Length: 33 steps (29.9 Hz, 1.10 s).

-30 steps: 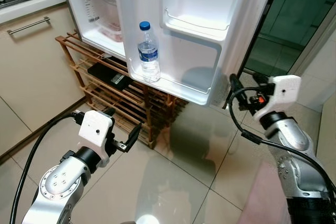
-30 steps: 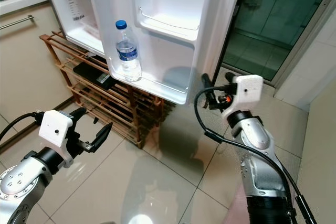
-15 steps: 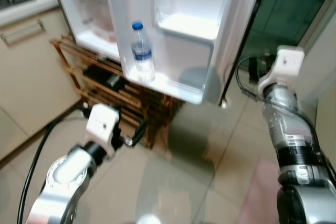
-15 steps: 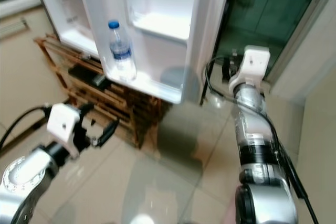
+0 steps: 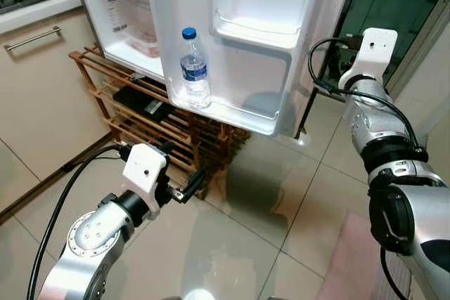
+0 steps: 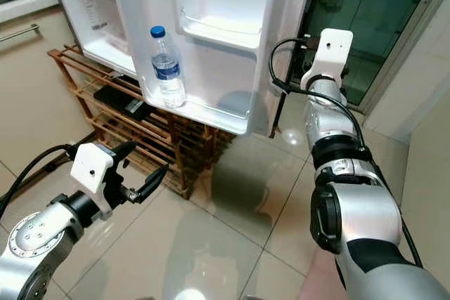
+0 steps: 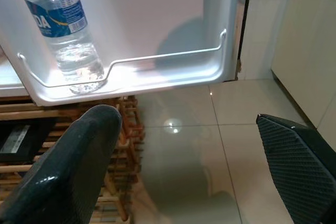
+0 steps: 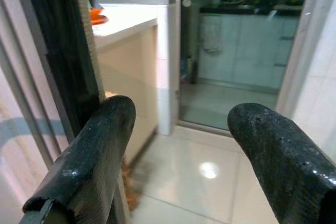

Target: Restocking fridge

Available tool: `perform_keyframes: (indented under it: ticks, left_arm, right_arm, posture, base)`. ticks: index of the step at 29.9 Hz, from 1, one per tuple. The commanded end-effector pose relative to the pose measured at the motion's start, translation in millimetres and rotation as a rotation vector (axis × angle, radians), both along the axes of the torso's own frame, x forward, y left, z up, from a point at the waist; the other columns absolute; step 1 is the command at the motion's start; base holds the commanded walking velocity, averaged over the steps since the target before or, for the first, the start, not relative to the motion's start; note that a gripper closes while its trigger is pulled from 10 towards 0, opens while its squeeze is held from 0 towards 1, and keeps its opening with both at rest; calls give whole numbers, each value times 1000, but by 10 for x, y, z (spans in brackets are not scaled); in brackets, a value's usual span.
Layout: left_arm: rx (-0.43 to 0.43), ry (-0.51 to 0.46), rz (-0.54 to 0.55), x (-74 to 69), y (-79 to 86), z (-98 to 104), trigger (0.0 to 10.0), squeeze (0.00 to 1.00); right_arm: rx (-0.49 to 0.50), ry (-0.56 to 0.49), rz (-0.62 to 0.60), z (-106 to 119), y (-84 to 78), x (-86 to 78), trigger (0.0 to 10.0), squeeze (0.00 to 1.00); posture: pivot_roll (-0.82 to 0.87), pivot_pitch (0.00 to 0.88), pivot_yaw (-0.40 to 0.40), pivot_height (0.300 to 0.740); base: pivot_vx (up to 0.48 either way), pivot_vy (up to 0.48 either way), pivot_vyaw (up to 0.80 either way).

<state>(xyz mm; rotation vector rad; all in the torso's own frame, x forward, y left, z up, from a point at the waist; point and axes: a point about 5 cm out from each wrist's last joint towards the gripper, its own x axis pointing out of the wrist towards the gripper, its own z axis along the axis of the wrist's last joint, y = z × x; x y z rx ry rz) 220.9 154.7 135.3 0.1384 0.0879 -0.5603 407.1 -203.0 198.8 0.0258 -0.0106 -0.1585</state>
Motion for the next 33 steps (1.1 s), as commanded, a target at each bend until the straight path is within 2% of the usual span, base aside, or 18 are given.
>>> perform_keyframes:
  ticks: [1,3,4,5,6,12,13,15,20,25,27,32,33]
  left_arm:
    - [6,-6,3,-20,5,4,10000,0]
    - [8,-2,7,-30,12,-10,10000,0]
    - [11,1,15,-39,26,-19,10000,0]
    - [11,1,15,-39,26,-19,10000,0]
    - [15,2,22,-45,39,-22,10000,0]
    - [19,4,29,-56,59,-28,10000,0]
    - [22,3,31,-64,71,-26,10000,0]
    - [24,0,35,-71,84,-21,10000,0]
    - [21,-15,62,-92,123,-10,10000,0]
    - [22,-13,86,-123,158,-26,10000,0]
    - [23,-11,84,-135,153,-32,10000,0]
    - [23,-12,82,-154,146,-30,10000,0]
    - [21,-22,76,-179,137,-7,10000,0]
  right_arm:
    - [44,-33,97,16,73,11,10000,0]
    - [54,-61,180,6,124,-2,10000,0]
    - [45,-84,276,-24,181,-32,10000,0]
    - [45,-84,276,-24,181,-32,10000,0]
    - [42,-100,346,-57,215,-67,10000,0]
    - [33,-130,470,-159,241,-195,10000,0]
    - [9,-136,535,-267,235,-348,10000,0]
    - [-5,-136,571,-348,228,-490,10000,0]
    - [11,-134,557,-447,150,-795,10000,0]
    - [47,-127,379,-432,-67,-1012,10000,0]
    - [52,-108,344,-438,-92,-1023,10000,0]
    - [22,-40,370,-493,20,-1021,10000,0]
    - [18,-18,441,-496,211,-1031,10000,0]
  posture:
    - [41,5,-18,740]
    - [42,6,-19,740]
    - [44,10,-22,740]
    - [44,10,-22,740]
    - [44,11,-23,740]
    - [42,11,-22,740]
    - [42,12,-23,740]
    - [41,15,-27,740]
    - [42,20,-36,740]
    - [43,22,-39,740]
    - [43,22,-39,740]
    - [47,27,-50,740]
    - [54,29,-58,740]
  base:
    - [0,0,0]
    - [0,0,0]
    - [0,0,0]
    - [0,0,0]
    - [0,0,0]
    - [0,0,0]
    - [0,0,0]
    - [0,0,0]
    - [0,0,0]
    - [0,0,0]
    - [0,0,0]
    - [0,0,0]
    - [0,0,0]
